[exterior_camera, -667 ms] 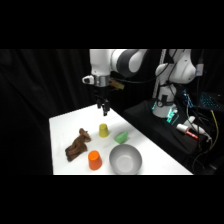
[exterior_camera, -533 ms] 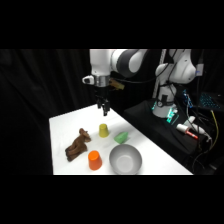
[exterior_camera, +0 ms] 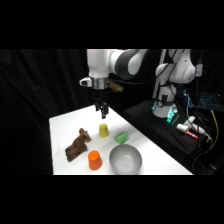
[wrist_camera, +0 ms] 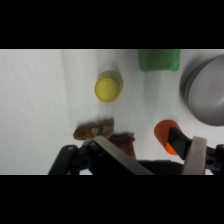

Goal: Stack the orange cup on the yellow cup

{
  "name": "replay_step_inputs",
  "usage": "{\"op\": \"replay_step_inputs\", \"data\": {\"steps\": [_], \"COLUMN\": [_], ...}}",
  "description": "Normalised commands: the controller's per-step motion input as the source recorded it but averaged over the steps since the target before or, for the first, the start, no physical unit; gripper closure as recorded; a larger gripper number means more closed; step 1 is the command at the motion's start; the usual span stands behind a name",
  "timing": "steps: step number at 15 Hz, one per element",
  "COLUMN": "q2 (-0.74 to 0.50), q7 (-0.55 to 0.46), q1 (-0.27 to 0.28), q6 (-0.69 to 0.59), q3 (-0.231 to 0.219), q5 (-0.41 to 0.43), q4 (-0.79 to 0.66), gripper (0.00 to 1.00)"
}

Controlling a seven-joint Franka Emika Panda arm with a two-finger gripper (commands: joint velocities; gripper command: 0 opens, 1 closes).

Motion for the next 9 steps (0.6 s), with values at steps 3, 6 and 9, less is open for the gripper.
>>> {"op": "replay_step_inputs", "data": {"steps": [3,6,9], "q2": [0.28,0.28,0.29], "q7": [0.06,0.08,0.1], "q1": [0.07,0.086,0.095], "q6": [-0.13,-0.16,-0.18], "q3": [0.054,0.042,0.033], "q5": [-0.039,-0.079,-0.11], "q4": [0.45,0.46,0.48], "gripper": [0.0,0.0,0.0]}}
